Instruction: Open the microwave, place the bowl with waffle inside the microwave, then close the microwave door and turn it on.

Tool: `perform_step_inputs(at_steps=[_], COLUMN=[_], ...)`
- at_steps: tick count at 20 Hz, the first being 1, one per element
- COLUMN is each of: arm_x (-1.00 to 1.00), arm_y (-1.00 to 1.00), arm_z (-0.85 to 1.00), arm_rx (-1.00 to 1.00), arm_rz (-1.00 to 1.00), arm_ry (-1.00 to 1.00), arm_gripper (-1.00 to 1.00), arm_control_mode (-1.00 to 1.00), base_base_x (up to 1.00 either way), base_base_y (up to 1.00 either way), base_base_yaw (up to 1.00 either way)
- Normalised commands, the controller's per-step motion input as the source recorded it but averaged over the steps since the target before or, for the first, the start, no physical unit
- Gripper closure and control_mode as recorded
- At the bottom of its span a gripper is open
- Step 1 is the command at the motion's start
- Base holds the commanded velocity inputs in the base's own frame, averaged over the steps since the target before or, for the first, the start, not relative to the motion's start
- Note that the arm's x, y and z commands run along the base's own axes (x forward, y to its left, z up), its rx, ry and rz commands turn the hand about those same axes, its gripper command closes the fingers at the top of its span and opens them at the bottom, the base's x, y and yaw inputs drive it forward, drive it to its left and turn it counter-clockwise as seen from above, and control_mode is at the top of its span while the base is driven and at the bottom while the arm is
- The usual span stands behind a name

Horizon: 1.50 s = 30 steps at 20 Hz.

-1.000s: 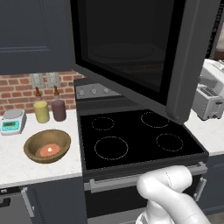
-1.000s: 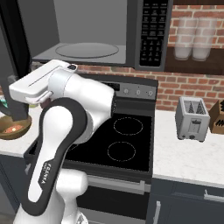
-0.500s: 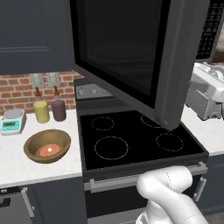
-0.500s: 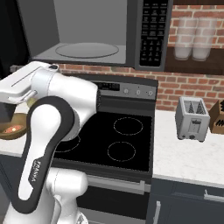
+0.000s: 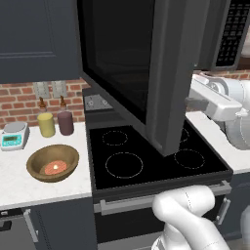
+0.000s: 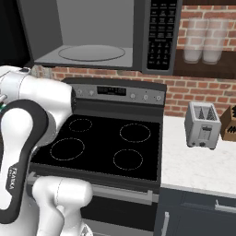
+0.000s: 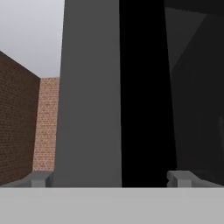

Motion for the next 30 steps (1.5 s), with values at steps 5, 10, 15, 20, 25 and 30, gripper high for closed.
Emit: perform_step_inputs(at_steps=[5, 10, 15, 20, 25, 30], arm_x=[0.00, 0.00, -0.01, -0.21, -0.40, -0.33], arm_y=[0.82, 0.74, 0.59, 0.14, 0.00, 0.00], arm_z=[0.00, 0.00, 0.00, 0.00, 0.00, 0.00], arm_rx=[-0.03, -0.04, -0.04, -0.01, 0.00, 0.00], arm_rz=[0.01, 0.00, 0.00, -0.01, -0.13, -0.20], arm_ry=[0.00, 0.01, 0.00, 0.00, -0.16, -0.23], arm_gripper=[-1.00, -1.00, -1.00, -1.00, -1.00, -1.00], arm_control_mode=[-1.00, -1.00, -1.00, -1.00, -1.00, -1.00], base_base_x=[0.00, 0.00, 0.00, 0.00, 0.00, 0.00], base_base_y=[0.00, 0.00, 0.00, 0.00, 0.00, 0.00], base_base_yaw=[0.00, 0.00, 0.00, 0.00, 0.00, 0.00])
